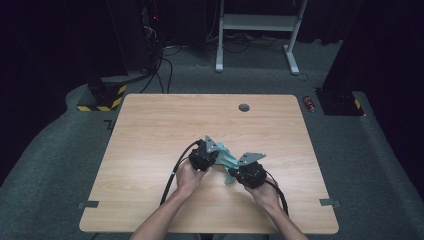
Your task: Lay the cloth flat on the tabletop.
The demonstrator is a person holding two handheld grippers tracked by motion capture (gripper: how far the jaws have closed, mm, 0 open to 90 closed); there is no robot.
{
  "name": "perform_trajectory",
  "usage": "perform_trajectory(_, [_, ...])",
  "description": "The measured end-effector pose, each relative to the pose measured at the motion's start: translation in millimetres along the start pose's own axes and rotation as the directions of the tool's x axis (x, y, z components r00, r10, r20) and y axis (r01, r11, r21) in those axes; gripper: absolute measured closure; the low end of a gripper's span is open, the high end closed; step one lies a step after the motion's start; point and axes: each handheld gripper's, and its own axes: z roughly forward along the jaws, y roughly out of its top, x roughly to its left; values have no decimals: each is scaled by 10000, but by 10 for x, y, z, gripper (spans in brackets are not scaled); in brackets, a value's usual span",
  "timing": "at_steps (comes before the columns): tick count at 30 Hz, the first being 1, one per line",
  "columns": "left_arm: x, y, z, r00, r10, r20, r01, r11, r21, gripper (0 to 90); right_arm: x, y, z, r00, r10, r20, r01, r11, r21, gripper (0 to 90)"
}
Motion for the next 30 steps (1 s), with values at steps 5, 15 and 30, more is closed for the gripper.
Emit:
perform_trajectory(5, [114,124,161,9974,-644,322,630,9971,417,815,-22,-24,-179,10000,-74,50,77,9986,-519,900])
perform_trajectory(15, [-58,-92,40,9959,-278,866,245,9989,393,541,-314,-188,-88,9877,1503,443,-1487,9882,-360,900])
perform_trajectory(30, [-483,-200,387,9882,314,1500,-457,9946,935,665,-321,-125,-141,9847,1708,343,-1670,9814,-944,900])
